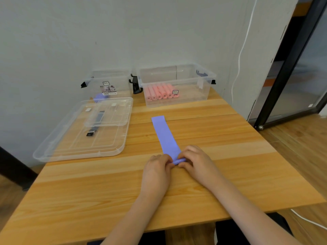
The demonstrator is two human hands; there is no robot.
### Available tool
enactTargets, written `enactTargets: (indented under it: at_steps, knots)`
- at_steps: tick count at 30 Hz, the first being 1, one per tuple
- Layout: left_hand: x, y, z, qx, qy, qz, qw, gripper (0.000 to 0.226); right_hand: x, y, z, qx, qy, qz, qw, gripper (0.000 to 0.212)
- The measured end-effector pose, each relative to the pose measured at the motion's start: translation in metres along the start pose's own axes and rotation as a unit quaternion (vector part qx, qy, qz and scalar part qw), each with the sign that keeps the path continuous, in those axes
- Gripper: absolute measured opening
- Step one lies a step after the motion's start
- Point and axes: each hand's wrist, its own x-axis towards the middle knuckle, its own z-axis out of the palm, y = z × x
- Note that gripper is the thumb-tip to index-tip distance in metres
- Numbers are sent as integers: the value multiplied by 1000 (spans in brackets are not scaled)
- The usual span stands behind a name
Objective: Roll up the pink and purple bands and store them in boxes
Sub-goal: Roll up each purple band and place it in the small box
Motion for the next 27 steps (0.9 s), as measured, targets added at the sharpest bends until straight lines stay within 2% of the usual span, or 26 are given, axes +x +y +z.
enactTargets:
  at_steps: [5, 7, 11, 15, 20, 27]
  knots:
    - [0, -2, 1, -1, 7, 3, 1000, 5, 0, -2, -1, -15, -10, 12, 1000, 9]
    - [0, -3, 2, -7, 1, 2, 1000, 12, 1, -2, -1, -16, -3, 5, 1000, 9]
    - [0, 0, 0, 1, -8, 6, 1000, 12, 0, -1, 0, -10, 17, 11, 1000, 12]
    - [0, 4, -4, -6, 1, -28, 1000, 18, -3, -1, -2, 9, 24, 39, 999, 19]
    - [-2, 3, -2, 6, -8, -2, 1000, 8, -3, 0, -2, 26, 3, 21, 999, 8]
    - [1, 1, 1, -8, -1, -14, 1000, 8, 0, 0, 0, 25, -1, 16, 1000, 17]
